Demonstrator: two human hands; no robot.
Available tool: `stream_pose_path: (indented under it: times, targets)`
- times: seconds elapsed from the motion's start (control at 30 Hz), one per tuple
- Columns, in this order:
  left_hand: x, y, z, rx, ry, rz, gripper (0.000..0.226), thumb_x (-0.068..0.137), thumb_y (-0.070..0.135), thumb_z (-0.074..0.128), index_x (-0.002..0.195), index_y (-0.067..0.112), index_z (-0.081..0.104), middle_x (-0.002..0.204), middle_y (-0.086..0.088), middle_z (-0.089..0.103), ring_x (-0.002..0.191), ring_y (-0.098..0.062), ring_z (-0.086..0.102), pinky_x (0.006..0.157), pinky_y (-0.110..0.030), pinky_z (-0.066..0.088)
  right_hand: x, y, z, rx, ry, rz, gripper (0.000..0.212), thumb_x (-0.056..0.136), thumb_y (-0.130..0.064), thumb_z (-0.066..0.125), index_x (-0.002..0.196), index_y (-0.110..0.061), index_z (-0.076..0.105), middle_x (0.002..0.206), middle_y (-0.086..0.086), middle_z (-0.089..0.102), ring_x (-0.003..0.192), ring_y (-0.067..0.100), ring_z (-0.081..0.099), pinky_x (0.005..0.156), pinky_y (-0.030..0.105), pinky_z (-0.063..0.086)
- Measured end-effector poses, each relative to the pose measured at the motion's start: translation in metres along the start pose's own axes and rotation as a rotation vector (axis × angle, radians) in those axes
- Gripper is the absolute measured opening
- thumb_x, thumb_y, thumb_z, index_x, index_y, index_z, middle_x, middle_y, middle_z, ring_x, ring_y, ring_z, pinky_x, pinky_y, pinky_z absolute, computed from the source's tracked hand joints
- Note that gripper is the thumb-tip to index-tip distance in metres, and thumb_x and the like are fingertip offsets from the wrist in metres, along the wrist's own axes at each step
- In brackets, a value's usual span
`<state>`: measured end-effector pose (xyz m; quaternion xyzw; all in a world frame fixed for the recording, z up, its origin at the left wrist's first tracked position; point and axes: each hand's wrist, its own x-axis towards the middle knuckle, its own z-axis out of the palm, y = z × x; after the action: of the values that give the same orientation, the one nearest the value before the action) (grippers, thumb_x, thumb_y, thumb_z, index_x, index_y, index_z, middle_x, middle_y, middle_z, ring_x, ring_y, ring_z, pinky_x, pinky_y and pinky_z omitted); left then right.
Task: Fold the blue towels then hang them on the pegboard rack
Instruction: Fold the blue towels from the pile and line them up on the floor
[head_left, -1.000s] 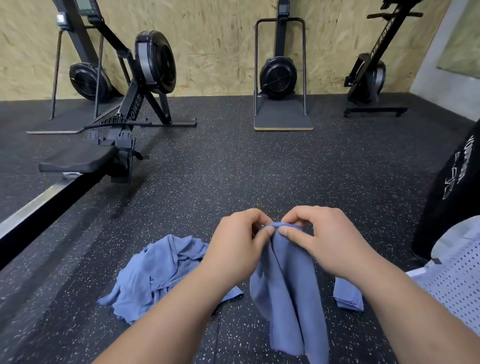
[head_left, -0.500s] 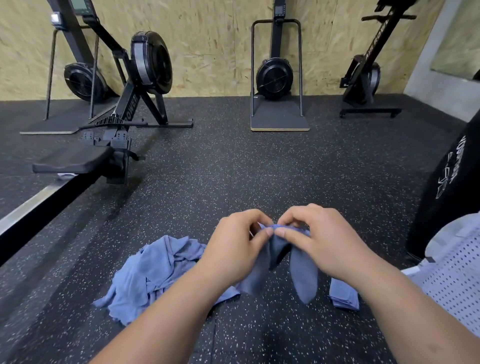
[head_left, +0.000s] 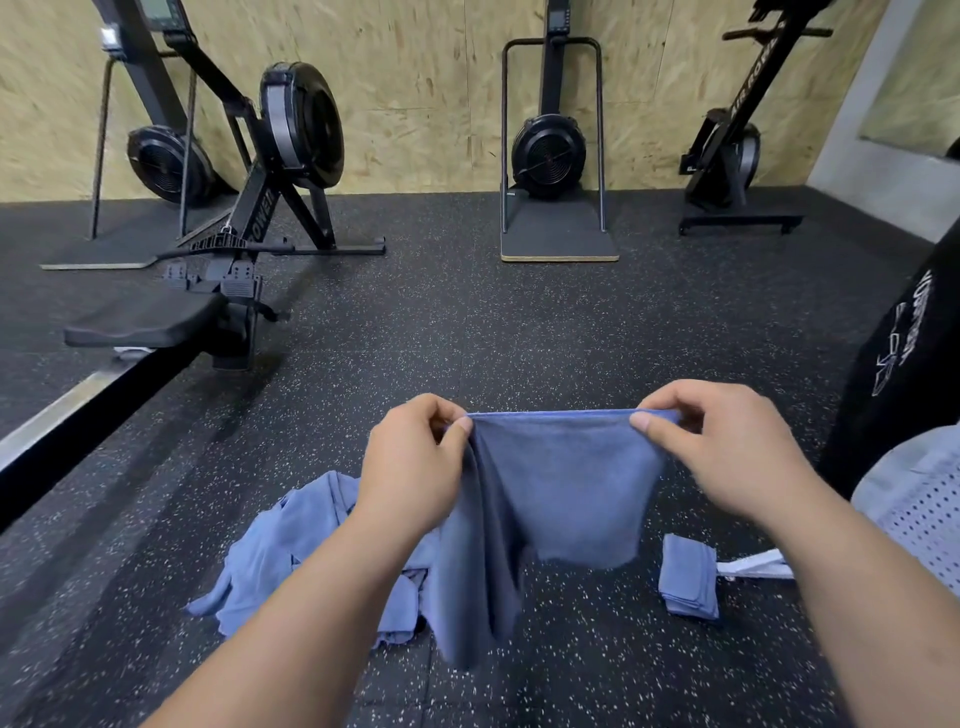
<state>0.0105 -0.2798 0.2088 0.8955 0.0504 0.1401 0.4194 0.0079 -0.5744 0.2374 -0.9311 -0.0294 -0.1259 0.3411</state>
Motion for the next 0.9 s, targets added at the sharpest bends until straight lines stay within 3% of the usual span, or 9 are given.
stream_pose_path:
  times: [0.1,0.23,0.3,0.4,0.5,0.57,0.63,0.77,0.9]
  targets:
    - [-0.003,0.000,0.003,-0.020,-0.025,0.016,0.013,0.098,0.025,0.070,0.088,0.033,0.069,0.076,0.018,0.070,0.071,0.002,0.063,0.070,-0.026,0.045,0.001,-0.001,0.008,0.179,-0.022,0.038,0.008,0.092,-0.031,0.079,0.087,-0.036,0.076,0.064,-0.009,0.065,0.055,0.006,0.048,0.061,0.028,0.041]
    - [-0.003,0.000,0.006,-0.120,-0.056,0.041,0.016,0.097,0.022,0.071,0.098,0.038,0.069,0.079,0.015,0.069,0.069,-0.007,0.063,0.077,-0.032,0.054,-0.004,-0.016,0.013,0.469,-0.096,0.065,0.013,0.099,-0.015,0.073,0.098,-0.027,0.078,0.069,0.003,0.066,0.059,0.014,0.051,0.058,0.027,0.046]
    - [-0.004,0.001,0.007,-0.151,-0.091,0.073,0.019,0.097,0.022,0.072,0.101,0.040,0.069,0.076,0.017,0.068,0.066,-0.006,0.060,0.072,-0.032,0.054,-0.008,-0.025,0.014,0.530,-0.165,0.086,0.015,0.100,-0.012,0.071,0.097,-0.024,0.080,0.077,0.009,0.072,0.062,0.014,0.054,0.059,0.026,0.048]
    - [-0.007,0.004,0.009,-0.210,-0.157,0.101,0.021,0.096,0.020,0.073,0.104,0.039,0.069,0.073,0.020,0.065,0.062,-0.003,0.057,0.067,-0.024,0.046,-0.012,-0.035,0.017,0.570,-0.318,0.087,0.021,0.099,-0.004,0.068,0.103,-0.022,0.081,0.090,0.003,0.080,0.075,0.012,0.071,0.076,0.032,0.055]
    - [-0.009,0.006,0.011,-0.289,-0.201,0.122,0.023,0.094,0.018,0.077,0.104,0.037,0.070,0.083,0.007,0.070,0.067,-0.009,0.061,0.070,-0.032,0.053,-0.015,-0.038,0.020,0.531,-0.437,0.036,0.035,0.094,0.006,0.068,0.110,-0.022,0.079,0.101,-0.001,0.082,0.100,0.018,0.077,0.093,0.031,0.059]
    - [-0.011,0.010,0.012,-0.349,-0.237,0.123,0.026,0.092,0.013,0.079,0.104,0.034,0.070,0.081,0.008,0.069,0.067,-0.013,0.061,0.072,-0.038,0.057,-0.014,-0.039,0.023,0.442,-0.390,-0.012,0.031,0.092,0.001,0.075,0.105,-0.026,0.080,0.097,-0.004,0.081,0.098,0.018,0.076,0.096,0.035,0.060]
    - [-0.015,0.014,0.014,-0.416,-0.292,0.116,0.027,0.092,0.006,0.079,0.106,0.027,0.070,0.078,0.012,0.069,0.066,-0.013,0.058,0.071,-0.035,0.055,-0.014,-0.038,0.028,0.344,-0.314,-0.049,0.019,0.091,-0.013,0.081,0.095,-0.031,0.081,0.089,-0.007,0.079,0.089,0.020,0.074,0.091,0.040,0.060]
    - [-0.021,0.021,0.019,-0.502,-0.371,0.110,0.028,0.094,0.002,0.075,0.111,0.023,0.067,0.091,0.001,0.079,0.070,-0.017,0.060,0.075,-0.040,0.055,-0.016,-0.039,0.035,0.191,-0.211,-0.161,0.009,0.085,-0.036,0.085,0.085,-0.038,0.077,0.086,-0.011,0.071,0.081,0.008,0.066,0.079,0.026,0.052]
    - [-0.026,0.025,0.019,-0.546,-0.396,0.116,0.016,0.102,0.013,0.070,0.114,0.023,0.067,0.093,-0.002,0.080,0.077,-0.014,0.061,0.079,-0.034,0.051,-0.015,-0.036,0.039,0.163,-0.210,-0.135,0.015,0.086,-0.040,0.085,0.082,-0.034,0.072,0.081,-0.014,0.073,0.076,0.006,0.066,0.073,0.026,0.051]
